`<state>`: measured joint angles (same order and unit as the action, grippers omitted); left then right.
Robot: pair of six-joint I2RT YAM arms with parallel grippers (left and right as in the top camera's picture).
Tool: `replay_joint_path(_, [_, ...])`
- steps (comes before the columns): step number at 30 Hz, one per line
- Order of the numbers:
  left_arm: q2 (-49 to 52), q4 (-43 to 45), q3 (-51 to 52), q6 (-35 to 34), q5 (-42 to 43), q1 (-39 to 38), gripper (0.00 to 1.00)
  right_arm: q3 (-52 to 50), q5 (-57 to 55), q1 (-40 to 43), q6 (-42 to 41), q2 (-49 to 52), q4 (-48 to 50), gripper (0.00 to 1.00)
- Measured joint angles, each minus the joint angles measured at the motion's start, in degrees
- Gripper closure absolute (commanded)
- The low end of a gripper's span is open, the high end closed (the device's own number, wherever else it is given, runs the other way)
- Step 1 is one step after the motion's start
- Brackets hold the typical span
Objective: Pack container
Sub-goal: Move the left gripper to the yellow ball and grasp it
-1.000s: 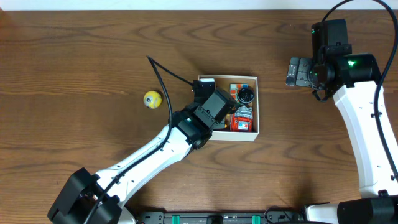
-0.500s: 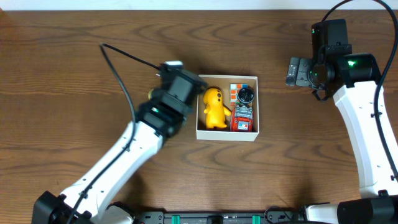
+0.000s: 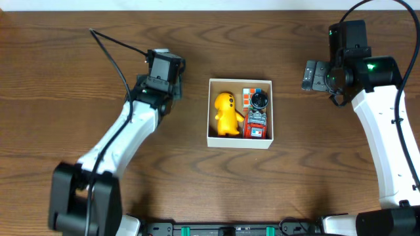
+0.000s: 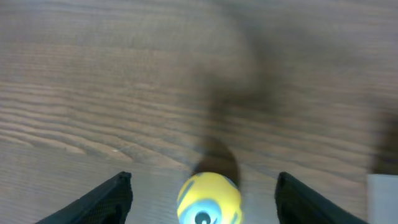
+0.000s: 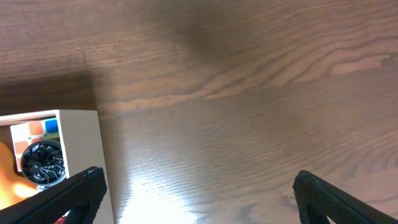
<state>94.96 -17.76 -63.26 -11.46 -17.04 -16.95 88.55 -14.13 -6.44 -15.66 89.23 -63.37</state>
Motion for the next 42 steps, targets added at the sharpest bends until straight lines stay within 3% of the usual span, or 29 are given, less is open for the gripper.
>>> replay_joint_path(12, [12.57,0.85,0.00,1.01,1.42,2.27,0.24,0.00,0.00,0.00,0.00,0.00,-0.02,0.01])
replay_joint_path(15, [12.63,0.61,0.00,0.79,1.64,2.27,0.39,0.00,0.02,0.00,0.00,0.00,-0.02,0.01])
replay_joint_path(21, [12.63,-2.05,-0.04,1.05,1.73,2.27,0.38,0.00,0.00,0.00,0.00,-0.02,-0.02,0.01])
replay_joint_path(24, [12.63,-2.95,-0.04,1.36,1.70,2.27,0.24,0.00,0.02,0.00,0.00,0.00,-0.02,0.01])
replay_joint_path(30, [12.63,-4.46,-0.04,1.05,1.70,2.27,0.24,0.00,0.00,0.00,0.00,0.00,-0.02,0.01])
replay_joint_path(31, [12.63,-4.59,-0.04,1.05,1.70,2.27,0.27,0.00,0.00,0.00,0.00,0.00,-0.02,0.01])
replay_joint_path(33, [12.63,-4.90,-0.04,0.76,1.73,2.27,0.42,0.00,0.02,0.00,0.00,0.00,-0.02,0.01])
replay_joint_path(37, [12.63,-5.16,-0.04,1.18,1.68,2.27,0.50,0.00,0.02,0.00,0.00,0.00,-0.02,0.01])
replay_joint_path(40, [12.61,-5.09,-0.04,1.03,1.66,2.27,0.76,0.00,0.02,0.00,0.00,0.00,-0.02,0.01])
replay_joint_path(42, [12.41,-5.16,-0.04,0.98,1.70,2.27,0.86,0.00,0.02,0.00,0.00,0.00,-0.02,0.01])
